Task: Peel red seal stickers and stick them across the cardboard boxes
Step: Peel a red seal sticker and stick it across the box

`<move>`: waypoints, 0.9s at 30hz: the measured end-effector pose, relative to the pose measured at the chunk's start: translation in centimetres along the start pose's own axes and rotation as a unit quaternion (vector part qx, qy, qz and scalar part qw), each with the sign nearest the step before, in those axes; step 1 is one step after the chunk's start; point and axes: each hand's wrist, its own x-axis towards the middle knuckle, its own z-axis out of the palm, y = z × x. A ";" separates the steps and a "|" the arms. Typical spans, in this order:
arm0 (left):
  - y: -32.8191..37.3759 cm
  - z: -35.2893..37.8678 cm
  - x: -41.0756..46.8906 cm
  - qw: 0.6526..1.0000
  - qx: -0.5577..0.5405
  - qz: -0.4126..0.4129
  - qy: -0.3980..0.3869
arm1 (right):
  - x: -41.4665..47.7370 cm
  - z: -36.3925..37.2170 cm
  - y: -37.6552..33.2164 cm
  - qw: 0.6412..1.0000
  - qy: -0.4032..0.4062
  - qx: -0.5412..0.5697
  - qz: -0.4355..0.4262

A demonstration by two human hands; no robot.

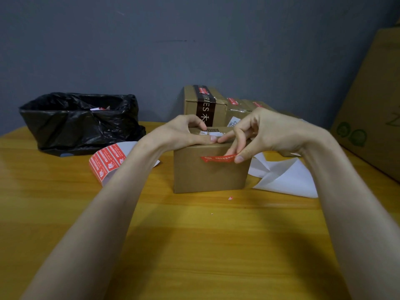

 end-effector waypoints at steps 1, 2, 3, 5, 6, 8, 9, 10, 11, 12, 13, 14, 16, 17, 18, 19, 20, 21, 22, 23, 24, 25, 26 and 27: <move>0.0 0.0 0.0 1.000 -0.001 0.000 -0.002 | 0.0 0.0 0.0 1.000 0.000 0.001 -0.001; 0.0 0.0 -0.1 1.000 -0.003 -0.001 -0.003 | 0.0 0.0 0.0 1.000 0.000 0.002 -0.002; 0.1 0.0 -0.1 1.000 -0.004 -0.002 -0.004 | 0.0 -0.1 0.0 1.000 -0.002 0.001 -0.002; 0.1 -0.1 -0.2 1.000 -0.004 -0.004 -0.003 | 0.1 -0.1 0.1 1.000 -0.009 -0.002 -0.002; 0.2 -0.1 -0.2 1.000 -0.004 -0.003 -0.003 | 0.1 -0.1 0.1 1.000 -0.012 -0.002 -0.002; 0.1 0.0 -0.1 1.000 -0.004 0.000 -0.003 | -0.1 -0.2 0.0 1.000 -0.015 0.005 -0.008; 0.0 0.0 0.0 1.000 -0.004 0.002 -0.004 | -0.3 -0.3 -0.1 1.000 -0.013 0.017 -0.018; 0.0 0.0 0.0 1.000 -0.004 0.004 -0.004 | -0.5 -0.4 -0.1 0.999 -0.009 0.031 -0.027; 0.0 0.0 0.0 1.000 -0.002 0.005 -0.005 | -0.7 -0.4 -0.2 0.999 -0.003 0.040 -0.030; 0.0 0.0 0.0 1.000 0.000 0.004 -0.006 | -0.9 -0.5 -0.2 0.999 0.003 0.043 -0.029; 0.1 0.0 -0.1 1.000 0.002 0.004 -0.004 | -1.0 -0.6 -0.2 0.999 0.010 0.044 -0.028; 0.2 0.0 -0.2 1.000 0.003 0.004 -0.003 | -1.0 -0.6 -0.2 0.998 0.020 0.045 -0.028; 0.5 -0.2 -0.7 1.000 0.005 0.013 -0.007 | -1.0 -0.7 -0.3 0.997 0.051 0.056 -0.027; 0.6 -0.3 -0.9 1.000 0.001 0.019 -0.010 | -1.0 -0.7 -0.3 0.995 0.069 0.067 -0.024; 0.7 -0.5 -1.1 1.000 -0.009 0.023 -0.010 | -0.9 -0.7 -0.3 0.993 0.088 0.080 -0.023; 0.9 -0.7 -1.3 0.999 -0.020 0.026 -0.003 | -0.8 -0.7 -0.2 0.990 0.106 0.095 -0.024; 1.2 -0.9 -1.4 0.999 -0.031 0.031 0.015 | -0.7 -0.7 0.0 0.986 0.122 0.112 -0.028; 1.6 -1.1 -1.6 0.998 -0.038 0.037 0.043 | -0.5 -0.8 0.1 0.982 0.139 0.128 -0.030; 2.0 -1.3 -1.7 0.995 -0.046 0.043 0.075 | -0.3 -0.8 0.3 0.978 0.156 0.139 -0.029; 2.5 -1.5 -1.8 0.992 -0.059 0.047 0.104 | -0.1 -0.9 0.4 0.974 0.171 0.143 -0.025; 2.9 -1.7 -2.0 0.988 -0.076 0.048 0.125 | 0.2 -0.9 0.5 0.972 0.184 0.146 -0.023; 3.4 -1.9 -2.3 0.985 -0.090 0.044 0.138 | 0.3 -0.9 0.4 0.970 0.193 0.149 -0.022; 3.7 -2.0 -2.5 0.984 -0.097 0.039 0.145 | 0.5 -0.9 0.4 0.968 0.201 0.151 -0.023; 3.9 -2.1 -2.6 0.984 -0.094 0.033 0.145 | 0.7 -0.9 0.3 0.966 0.207 0.153 -0.026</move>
